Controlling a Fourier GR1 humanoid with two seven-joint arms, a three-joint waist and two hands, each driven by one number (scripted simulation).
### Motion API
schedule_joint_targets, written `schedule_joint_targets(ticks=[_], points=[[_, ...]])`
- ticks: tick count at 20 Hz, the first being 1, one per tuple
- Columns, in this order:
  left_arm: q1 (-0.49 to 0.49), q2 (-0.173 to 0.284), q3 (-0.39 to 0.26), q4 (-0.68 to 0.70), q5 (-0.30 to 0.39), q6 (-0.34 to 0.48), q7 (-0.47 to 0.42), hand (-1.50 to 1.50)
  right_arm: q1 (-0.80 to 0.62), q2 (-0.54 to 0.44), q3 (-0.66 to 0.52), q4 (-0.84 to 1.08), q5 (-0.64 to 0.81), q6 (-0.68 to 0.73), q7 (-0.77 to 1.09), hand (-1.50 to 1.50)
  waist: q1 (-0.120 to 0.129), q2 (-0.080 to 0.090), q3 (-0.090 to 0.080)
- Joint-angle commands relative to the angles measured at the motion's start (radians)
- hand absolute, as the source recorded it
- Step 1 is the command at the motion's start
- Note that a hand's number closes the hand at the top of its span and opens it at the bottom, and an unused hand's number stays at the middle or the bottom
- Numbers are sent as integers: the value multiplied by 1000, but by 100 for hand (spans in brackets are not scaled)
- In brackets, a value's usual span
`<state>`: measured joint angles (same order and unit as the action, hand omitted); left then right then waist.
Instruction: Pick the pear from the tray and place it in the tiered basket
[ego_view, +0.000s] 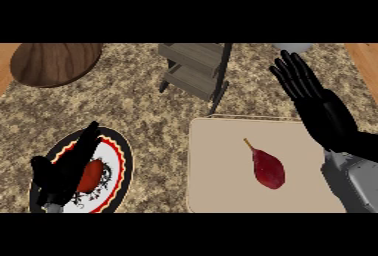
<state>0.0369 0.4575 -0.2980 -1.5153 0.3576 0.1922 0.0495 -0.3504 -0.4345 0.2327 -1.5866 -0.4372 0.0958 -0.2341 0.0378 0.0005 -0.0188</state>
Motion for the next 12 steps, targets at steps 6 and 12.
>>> schedule_joint_targets(ticks=[6,12], points=[[-171,122,25,-88,-210,25,-155,0,-31,231,-7,-46,-497,339,-92,150,-8,5,35],[-185,103,-18,-95,-287,60,-131,0,16,193,-135,290,-599,143,193,-150,-23,9,21]])
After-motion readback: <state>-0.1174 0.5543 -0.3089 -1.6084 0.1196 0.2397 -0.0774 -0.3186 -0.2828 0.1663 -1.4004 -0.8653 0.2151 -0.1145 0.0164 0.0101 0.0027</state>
